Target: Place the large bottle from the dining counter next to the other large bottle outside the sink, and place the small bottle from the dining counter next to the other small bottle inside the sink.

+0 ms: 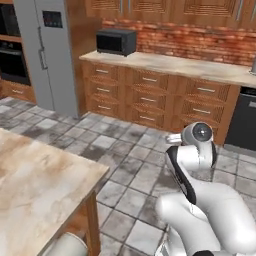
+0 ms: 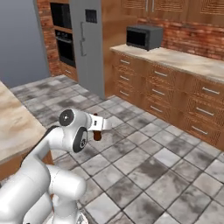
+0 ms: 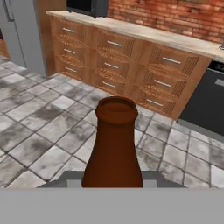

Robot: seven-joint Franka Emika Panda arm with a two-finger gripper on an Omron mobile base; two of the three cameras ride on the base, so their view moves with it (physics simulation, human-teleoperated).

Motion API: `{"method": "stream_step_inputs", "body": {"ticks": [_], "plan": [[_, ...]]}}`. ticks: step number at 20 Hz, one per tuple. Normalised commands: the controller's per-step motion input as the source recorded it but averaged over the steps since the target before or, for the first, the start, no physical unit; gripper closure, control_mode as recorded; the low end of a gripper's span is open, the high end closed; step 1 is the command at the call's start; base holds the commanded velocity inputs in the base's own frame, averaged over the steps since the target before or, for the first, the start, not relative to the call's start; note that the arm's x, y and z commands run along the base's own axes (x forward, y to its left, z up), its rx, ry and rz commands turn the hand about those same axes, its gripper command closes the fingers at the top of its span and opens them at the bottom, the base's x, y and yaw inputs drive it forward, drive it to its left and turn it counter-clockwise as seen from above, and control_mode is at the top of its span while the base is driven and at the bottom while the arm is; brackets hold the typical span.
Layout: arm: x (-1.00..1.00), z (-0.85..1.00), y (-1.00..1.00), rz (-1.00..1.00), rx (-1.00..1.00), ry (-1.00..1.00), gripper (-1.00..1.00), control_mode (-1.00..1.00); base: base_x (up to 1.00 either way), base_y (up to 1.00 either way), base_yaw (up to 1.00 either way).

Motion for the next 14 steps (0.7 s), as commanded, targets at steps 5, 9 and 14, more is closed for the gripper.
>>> {"method": "stream_step_inputs", "body": {"ticks": [5, 9, 14], "plan": [[0.00, 0.00, 0.00, 0.00, 0.00, 0.00, 1.00, 1.00, 1.00, -0.23, 0.51], [0.00, 0.00, 0.00, 0.00, 0.00, 0.00, 1.00, 1.00, 1.00, -0.42, 0.50], [0.00, 0.00, 0.00, 0.00, 0.00, 0.00, 1.00, 1.00, 1.00, -0.32, 0.49]]}}
